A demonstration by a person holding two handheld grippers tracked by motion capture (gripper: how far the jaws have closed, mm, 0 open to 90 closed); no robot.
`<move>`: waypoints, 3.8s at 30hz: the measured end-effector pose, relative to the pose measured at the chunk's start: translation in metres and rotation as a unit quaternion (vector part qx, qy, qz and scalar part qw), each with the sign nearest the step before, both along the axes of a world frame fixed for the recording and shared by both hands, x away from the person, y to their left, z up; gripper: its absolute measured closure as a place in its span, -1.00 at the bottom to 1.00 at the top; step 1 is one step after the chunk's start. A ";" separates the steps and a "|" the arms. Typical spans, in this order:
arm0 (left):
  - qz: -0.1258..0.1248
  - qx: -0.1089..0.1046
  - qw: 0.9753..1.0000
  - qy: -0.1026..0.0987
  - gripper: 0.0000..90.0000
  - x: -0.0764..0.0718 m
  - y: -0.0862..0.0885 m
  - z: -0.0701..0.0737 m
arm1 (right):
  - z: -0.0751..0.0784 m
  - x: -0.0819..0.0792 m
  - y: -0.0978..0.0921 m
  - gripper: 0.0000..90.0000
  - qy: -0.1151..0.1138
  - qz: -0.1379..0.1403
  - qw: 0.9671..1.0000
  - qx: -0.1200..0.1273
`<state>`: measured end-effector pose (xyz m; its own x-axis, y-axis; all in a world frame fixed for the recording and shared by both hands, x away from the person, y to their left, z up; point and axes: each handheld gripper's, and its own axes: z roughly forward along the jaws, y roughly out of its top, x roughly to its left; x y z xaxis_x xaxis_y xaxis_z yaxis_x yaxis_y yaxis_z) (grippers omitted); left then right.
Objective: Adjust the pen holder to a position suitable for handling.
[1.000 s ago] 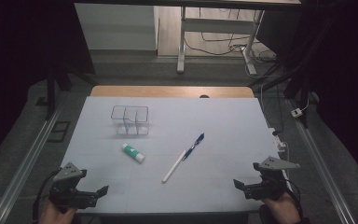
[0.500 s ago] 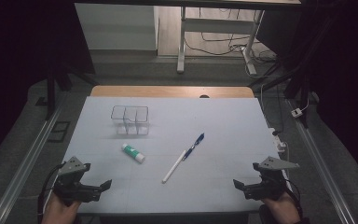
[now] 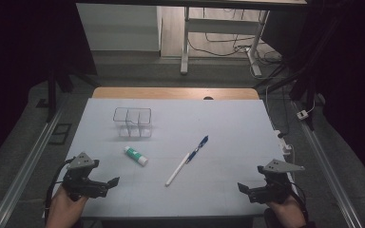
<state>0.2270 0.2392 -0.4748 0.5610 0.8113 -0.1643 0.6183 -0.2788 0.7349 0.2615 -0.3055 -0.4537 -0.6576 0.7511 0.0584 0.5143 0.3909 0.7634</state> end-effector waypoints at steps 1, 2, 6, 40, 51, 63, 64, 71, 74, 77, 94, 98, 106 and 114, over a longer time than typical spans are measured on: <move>-0.001 0.000 1.000 0.000 -1.00 0.002 -0.001 0.000 | 0.000 0.000 0.000 -1.00 0.001 0.000 1.000 -0.001; -0.003 -0.001 1.000 0.000 -1.00 0.003 -0.001 -0.001 | 0.000 0.000 0.000 -1.00 0.000 0.000 1.000 0.000; -0.004 0.001 1.000 0.003 -1.00 0.010 -0.004 -0.003 | 0.000 0.000 0.000 -1.00 0.001 0.000 1.000 0.001; 0.023 0.020 0.999 0.016 -1.00 0.085 -0.013 -0.006 | 0.000 0.001 0.001 -1.00 0.005 0.002 1.000 -0.001; 0.021 0.020 0.999 0.018 -1.00 0.110 -0.012 -0.008 | 0.000 0.001 0.001 -1.00 0.005 0.002 1.000 -0.003; 0.041 0.059 0.997 0.018 -0.87 0.132 -0.004 -0.014 | 0.000 0.001 0.001 -1.00 0.005 0.003 1.000 -0.003; 0.044 0.064 0.997 0.016 -0.79 0.133 -0.003 -0.014 | 0.000 0.001 0.001 -1.00 0.005 0.003 1.000 -0.003; 0.058 0.077 0.995 0.019 0.09 0.141 0.013 -0.015 | 0.000 0.001 0.001 -1.00 0.005 0.004 1.000 -0.003; 0.070 0.069 0.995 0.025 0.41 0.146 0.019 -0.015 | 0.000 0.001 0.001 -1.00 0.005 0.004 1.000 -0.004; 0.078 0.061 0.995 0.026 0.66 0.152 0.024 -0.015 | 0.000 0.001 0.001 -1.00 0.006 0.004 1.000 -0.004; 0.130 0.062 0.989 0.034 0.96 0.199 0.029 -0.027 | -0.001 0.001 0.001 -1.00 0.008 0.005 1.000 -0.004; 0.128 0.071 0.989 0.034 0.97 0.204 0.023 -0.029 | -0.001 0.001 0.001 -1.00 0.008 0.004 1.000 -0.004; 0.114 0.064 0.991 0.033 0.97 0.205 0.014 -0.027 | -0.001 0.002 0.001 -1.00 0.009 0.006 1.000 -0.004; 0.084 0.069 0.994 0.032 0.97 0.207 -0.006 -0.025 | -0.001 0.002 0.002 -1.00 0.009 0.007 1.000 -0.004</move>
<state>0.4337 0.2330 -0.5002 0.4080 0.9098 -0.0764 0.7090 -0.2630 0.6543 0.2635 -0.3037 -0.4549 -0.6673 0.7420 0.0646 0.5227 0.4047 0.7503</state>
